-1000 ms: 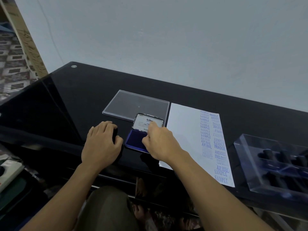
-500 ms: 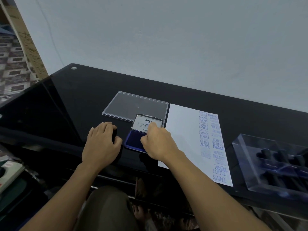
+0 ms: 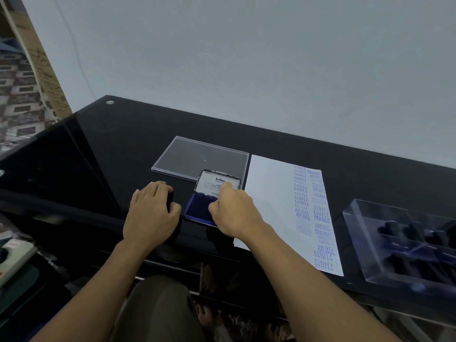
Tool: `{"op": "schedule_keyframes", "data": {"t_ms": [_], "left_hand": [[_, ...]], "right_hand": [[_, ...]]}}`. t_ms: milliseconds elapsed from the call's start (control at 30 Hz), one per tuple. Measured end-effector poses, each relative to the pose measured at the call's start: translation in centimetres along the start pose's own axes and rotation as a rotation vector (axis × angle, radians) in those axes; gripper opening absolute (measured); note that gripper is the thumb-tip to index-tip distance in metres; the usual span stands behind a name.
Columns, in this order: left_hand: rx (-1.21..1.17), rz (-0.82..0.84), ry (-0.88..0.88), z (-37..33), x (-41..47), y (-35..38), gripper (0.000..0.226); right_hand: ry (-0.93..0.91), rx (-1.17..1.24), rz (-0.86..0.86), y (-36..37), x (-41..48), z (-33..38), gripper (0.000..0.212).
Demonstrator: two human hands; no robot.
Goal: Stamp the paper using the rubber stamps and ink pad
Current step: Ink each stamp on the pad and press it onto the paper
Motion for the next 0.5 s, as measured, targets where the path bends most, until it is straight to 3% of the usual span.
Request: {"op": "schedule_keyframes", "data": {"t_ms": [500], "left_hand": [[0.004,0.003,0.029,0.2,-0.12,0.13,0.034]], "right_hand": [[-0.036,-0.081,-0.052,0.18,0.07,-0.38,0.009]]}}
Point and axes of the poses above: each hand's wrist, its own x-axis towards the middle knuckle, its own y-axis out of the palm, z = x × y, the point moved 4 cm from there along x, towards the middle knuckle, and after that the axes turned 8 degrees about -x, right-handed, at the moved point
